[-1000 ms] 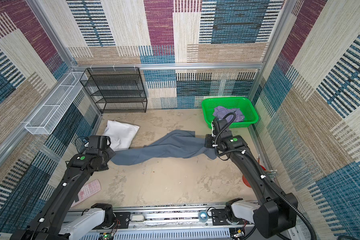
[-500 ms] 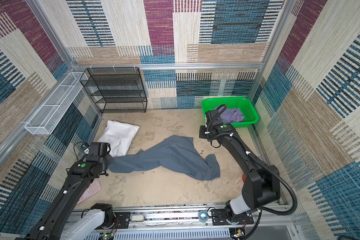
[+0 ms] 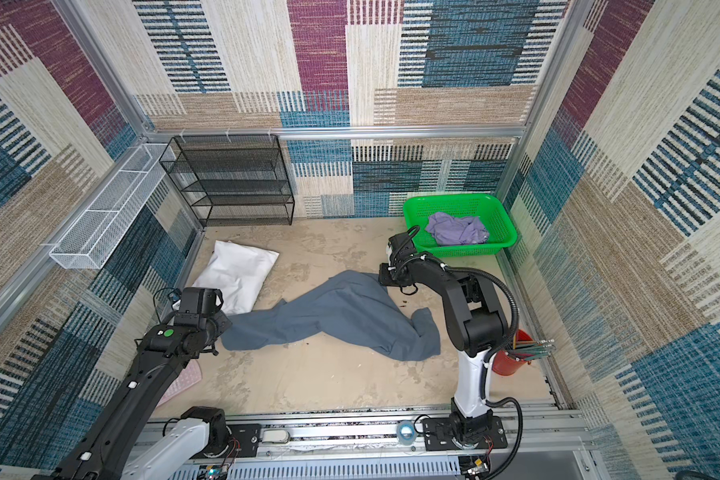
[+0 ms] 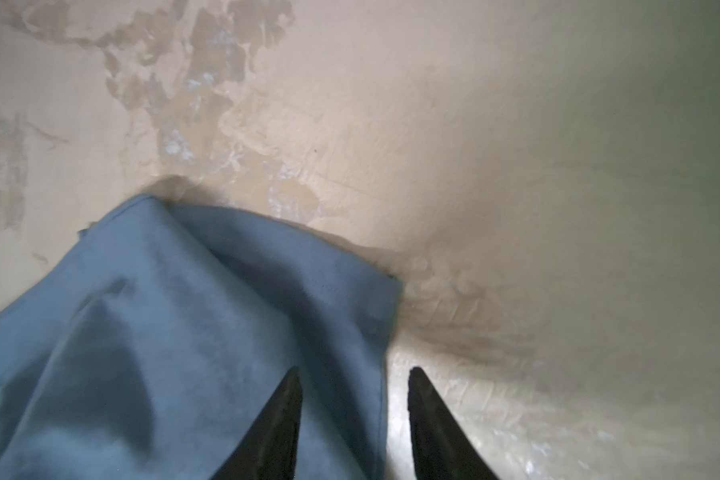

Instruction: Fold and stack the t-shirts

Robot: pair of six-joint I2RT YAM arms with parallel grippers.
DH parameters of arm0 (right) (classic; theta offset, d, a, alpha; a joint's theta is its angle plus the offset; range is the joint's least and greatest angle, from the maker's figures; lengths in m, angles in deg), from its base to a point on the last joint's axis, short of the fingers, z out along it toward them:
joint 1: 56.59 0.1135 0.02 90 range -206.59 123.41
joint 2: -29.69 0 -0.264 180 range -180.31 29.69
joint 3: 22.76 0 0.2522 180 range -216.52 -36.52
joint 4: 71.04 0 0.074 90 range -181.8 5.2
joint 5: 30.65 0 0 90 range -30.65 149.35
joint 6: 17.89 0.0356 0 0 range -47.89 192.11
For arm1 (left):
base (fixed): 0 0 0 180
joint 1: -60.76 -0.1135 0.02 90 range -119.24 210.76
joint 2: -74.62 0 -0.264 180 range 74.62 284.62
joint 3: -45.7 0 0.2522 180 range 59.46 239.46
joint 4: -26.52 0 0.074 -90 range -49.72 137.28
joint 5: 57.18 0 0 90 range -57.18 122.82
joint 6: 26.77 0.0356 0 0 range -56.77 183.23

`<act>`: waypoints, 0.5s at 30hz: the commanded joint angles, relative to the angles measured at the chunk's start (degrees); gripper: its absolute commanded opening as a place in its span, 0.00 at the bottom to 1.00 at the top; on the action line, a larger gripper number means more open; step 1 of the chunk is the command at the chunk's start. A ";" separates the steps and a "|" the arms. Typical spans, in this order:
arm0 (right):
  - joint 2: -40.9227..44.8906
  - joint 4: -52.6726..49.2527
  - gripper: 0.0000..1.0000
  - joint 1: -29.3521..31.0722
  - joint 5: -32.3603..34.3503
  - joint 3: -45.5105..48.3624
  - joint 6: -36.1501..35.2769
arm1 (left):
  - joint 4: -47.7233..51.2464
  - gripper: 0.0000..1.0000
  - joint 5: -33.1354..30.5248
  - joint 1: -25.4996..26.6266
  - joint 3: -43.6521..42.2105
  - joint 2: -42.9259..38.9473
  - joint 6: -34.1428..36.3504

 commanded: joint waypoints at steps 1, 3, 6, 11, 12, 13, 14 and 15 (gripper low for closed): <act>-2.46 3.43 0.43 0.31 0.66 -1.35 0.84 | -1.18 0.00 1.51 -0.02 -0.61 0.14 -1.33; -3.61 3.96 0.39 0.49 1.20 -1.83 0.99 | -1.19 0.00 1.59 -0.02 -0.65 -0.12 -1.12; -4.91 3.80 0.09 0.57 0.55 -3.03 0.72 | -0.72 0.00 1.29 -0.02 -0.61 -0.53 -1.02; -2.53 3.22 0.00 0.60 1.00 -4.98 -0.75 | -0.27 0.00 0.20 -0.02 -0.37 -1.71 -0.07; -1.56 2.56 0.00 0.59 1.71 -5.67 -1.00 | -0.25 0.00 -0.05 -0.04 -0.20 -1.79 0.17; -0.07 2.07 0.00 0.59 2.51 -6.27 -1.35 | -0.36 0.00 0.34 -0.01 -0.02 -1.81 0.61; 1.55 1.80 0.00 0.59 3.27 -6.58 -1.57 | -0.50 0.00 0.45 -0.06 0.23 -1.84 1.19; 3.44 1.71 0.00 0.59 4.11 -6.90 -1.68 | -0.47 0.00 0.37 -0.07 0.61 -1.69 1.63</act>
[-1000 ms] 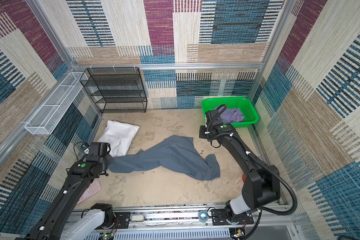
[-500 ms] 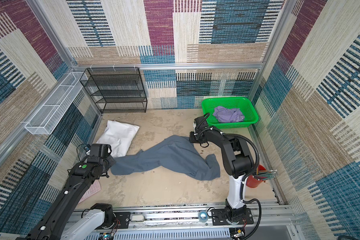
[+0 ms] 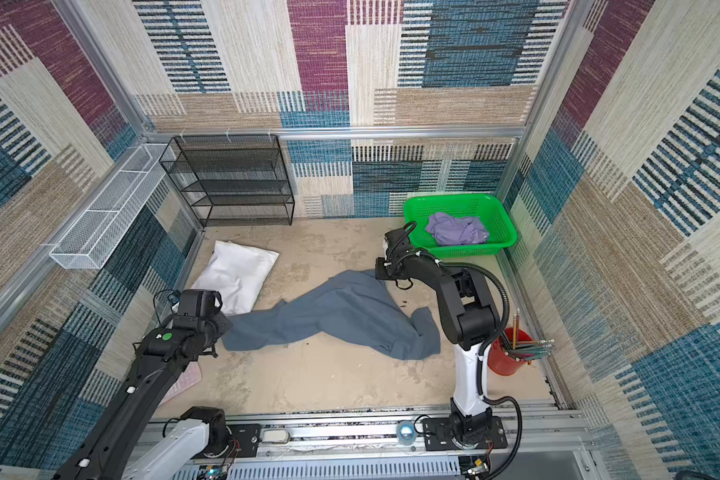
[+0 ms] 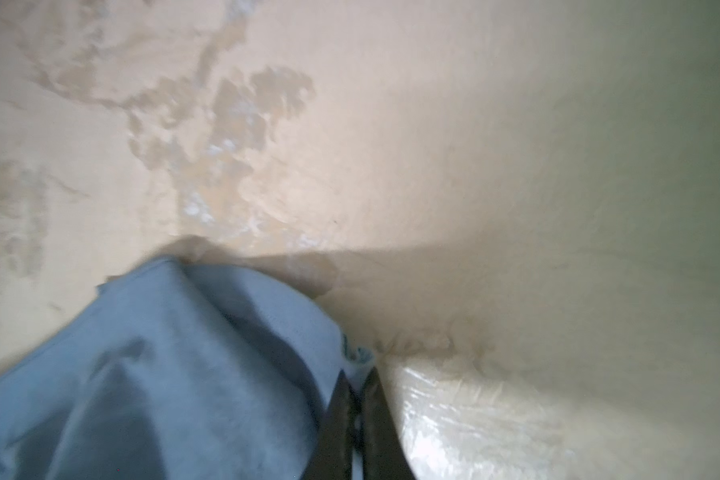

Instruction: Fold and stack the t-shirts

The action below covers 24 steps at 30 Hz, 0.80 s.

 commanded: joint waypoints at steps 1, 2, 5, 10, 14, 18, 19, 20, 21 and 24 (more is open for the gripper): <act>5.97 0.64 0.00 -0.07 3.83 -1.67 -1.26 | -0.47 0.00 -0.76 -0.02 1.35 0.15 2.33; 7.76 0.32 0.00 -0.07 4.36 -2.30 -1.66 | -0.61 0.00 -1.09 -0.02 1.75 0.30 2.92; 11.81 -2.08 0.00 -0.07 6.22 -5.29 -2.96 | -1.26 0.00 -2.86 -0.05 3.58 0.94 5.31; 17.40 -5.68 0.00 -0.11 9.08 -9.13 -5.78 | -2.81 0.00 -5.27 -0.03 9.30 3.68 10.26; 20.34 -6.17 0.00 -0.24 9.26 -10.63 -6.91 | -3.75 0.00 -7.23 -0.11 13.87 5.34 13.65; 17.24 -13.00 0.00 -0.31 8.82 -16.05 -6.75 | -3.55 0.00 -6.83 -0.11 14.43 4.26 13.78; 16.44 -12.86 0.00 -0.33 9.10 -15.73 -6.39 | -3.59 0.00 -6.20 -0.11 13.56 3.44 13.27; 15.37 -12.67 0.00 -0.33 8.65 -15.60 -6.40 | -3.58 0.00 -5.79 -0.11 12.71 2.80 12.54; 13.72 -13.12 0.00 -0.42 8.00 -16.24 -6.28 | -3.52 0.00 -5.60 -0.11 11.77 2.19 12.05; 9.07 -18.80 0.00 -0.42 9.27 -20.26 -5.27 | -2.12 0.00 -5.04 -0.11 10.05 1.00 10.80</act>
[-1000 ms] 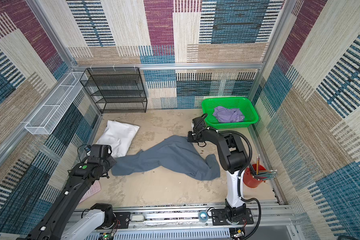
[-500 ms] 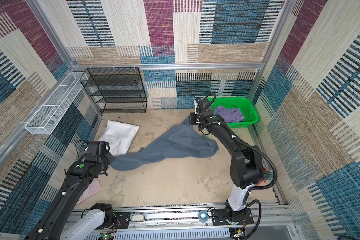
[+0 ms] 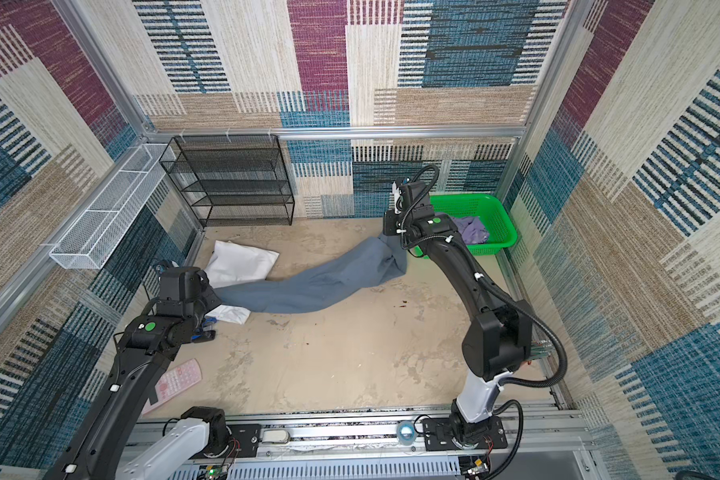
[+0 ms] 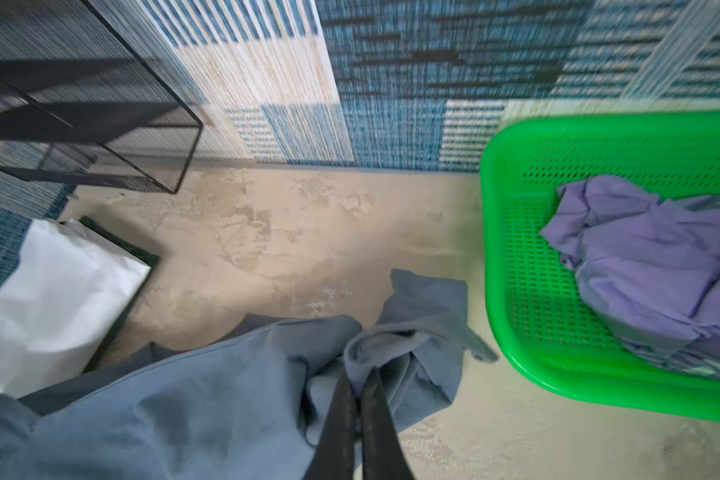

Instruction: Fold and stack the t-shirts

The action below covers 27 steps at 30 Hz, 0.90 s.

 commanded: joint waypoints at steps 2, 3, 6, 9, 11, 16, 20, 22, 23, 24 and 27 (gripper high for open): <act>0.03 -7.68 0.00 -0.01 2.90 0.94 2.41 | 2.42 0.00 0.69 -0.09 -1.57 -2.36 -1.45; 2.52 -7.62 0.00 -0.01 3.60 4.62 3.17 | 2.89 0.00 0.61 -0.09 -2.22 -3.37 -1.66; 12.08 -8.38 0.00 -0.01 6.58 17.09 5.47 | 4.62 0.00 -0.07 -0.09 -4.83 -6.02 -2.52; 17.68 -14.74 0.00 -0.01 8.82 24.04 7.23 | 7.07 0.00 -0.10 -0.09 -7.17 -7.05 -4.15; 18.64 -17.65 0.00 -0.02 10.45 26.56 8.57 | 8.09 0.00 0.07 -0.09 -8.64 -7.07 -5.03; 16.10 -16.66 0.46 0.62 13.09 24.84 10.14 | 6.84 0.00 2.50 -0.09 -12.91 -7.71 -6.79; 11.13 -11.70 0.58 4.10 8.76 16.74 7.18 | 7.15 0.00 2.80 -0.09 -13.84 -9.22 -7.42; 6.60 -8.99 0.58 5.53 3.42 13.60 5.47 | 7.67 0.00 2.46 -0.09 -14.20 -9.95 -7.50; 4.09 -8.32 0.58 6.32 1.32 12.40 4.90 | 7.99 0.00 2.40 -0.09 -14.20 -10.21 -7.57; 1.86 -6.97 0.58 6.89 -0.06 12.13 4.71 | 8.37 0.00 2.36 -0.09 -14.20 -10.42 -7.55; -3.05 -2.73 0.56 7.53 -0.78 14.23 5.94 | 9.33 0.00 2.24 -0.09 -14.01 -11.44 -7.82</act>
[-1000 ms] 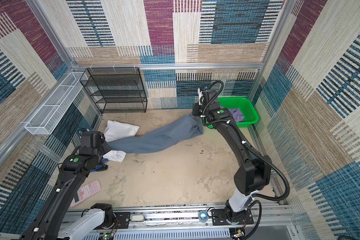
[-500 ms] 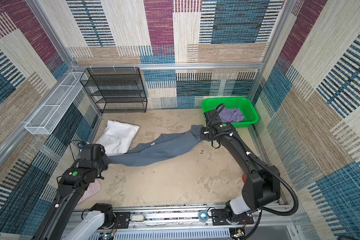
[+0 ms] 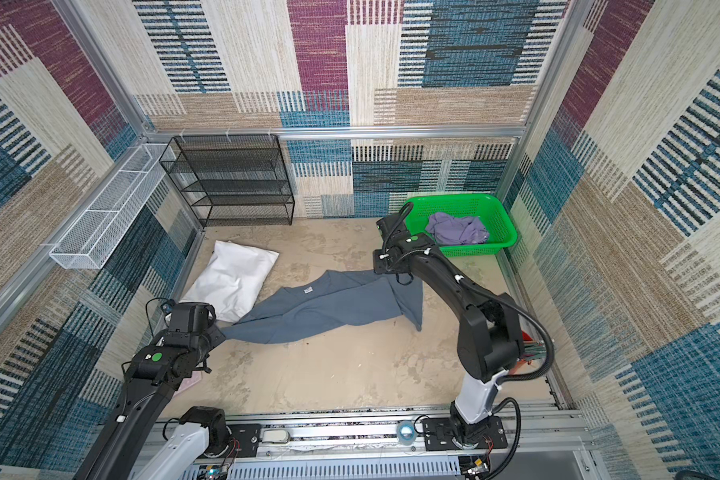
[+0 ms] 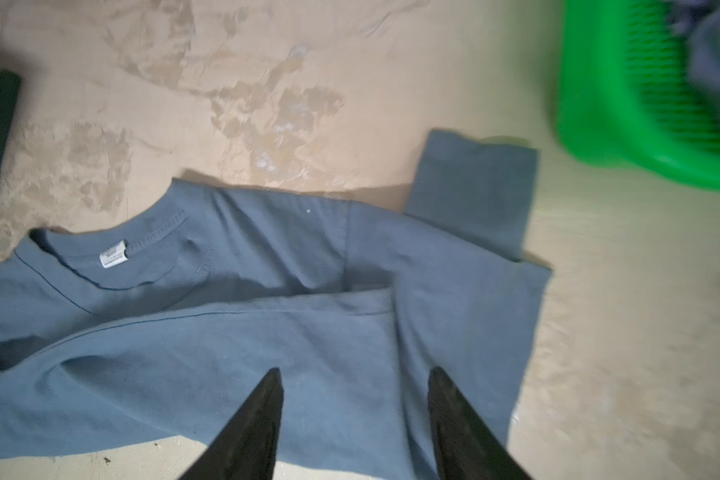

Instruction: Fold and stack the t-shirts

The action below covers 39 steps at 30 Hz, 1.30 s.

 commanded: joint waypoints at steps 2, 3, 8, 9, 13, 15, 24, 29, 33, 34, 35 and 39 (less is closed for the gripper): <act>-3.64 7.61 0.56 0.25 -1.93 3.68 0.78 | 1.81 0.00 -0.33 -0.08 -0.11 -1.16 -0.97; -4.09 8.78 0.56 0.18 -1.28 4.58 1.11 | 1.78 0.00 -0.35 -0.09 -0.08 -1.26 -0.97; -4.34 12.16 0.53 -0.83 2.15 6.73 1.73 | 0.85 0.00 0.52 -0.08 -0.52 -0.50 -0.78; -4.52 12.17 0.53 -1.19 2.15 6.64 1.75 | 0.58 0.00 0.92 -0.09 -0.68 -0.31 -1.01; -5.95 12.78 0.47 -2.18 0.22 6.45 0.83 | -0.75 0.00 2.31 -0.08 -1.48 0.14 -1.83; -6.52 12.90 0.39 -2.19 -1.43 6.21 0.33 | -0.86 0.00 2.44 -0.09 -1.49 0.36 -1.84; -3.09 13.84 0.00 -2.10 -5.04 7.31 -0.08 | -0.80 0.00 2.06 -0.08 -1.14 -0.30 -1.43; 6.20 10.30 0.00 -2.10 -4.39 3.24 -0.38 | -2.44 0.00 1.27 -0.09 1.54 1.38 0.18; 14.40 5.13 0.00 -2.74 0.35 0.25 -0.19 | -3.87 0.00 -0.94 -0.08 4.76 2.98 2.28; 16.25 3.85 0.00 -3.20 1.33 -0.62 -0.07 | -4.42 0.00 -1.78 -0.09 5.71 3.45 3.00; 17.82 2.80 0.00 -3.66 2.13 -1.58 -0.07 | -4.87 0.00 -2.60 -0.09 6.59 4.00 3.68; 22.96 0.17 0.00 -5.35 6.35 -7.81 -0.77 | -6.37 0.00 -6.39 -0.09 12.06 7.08 7.46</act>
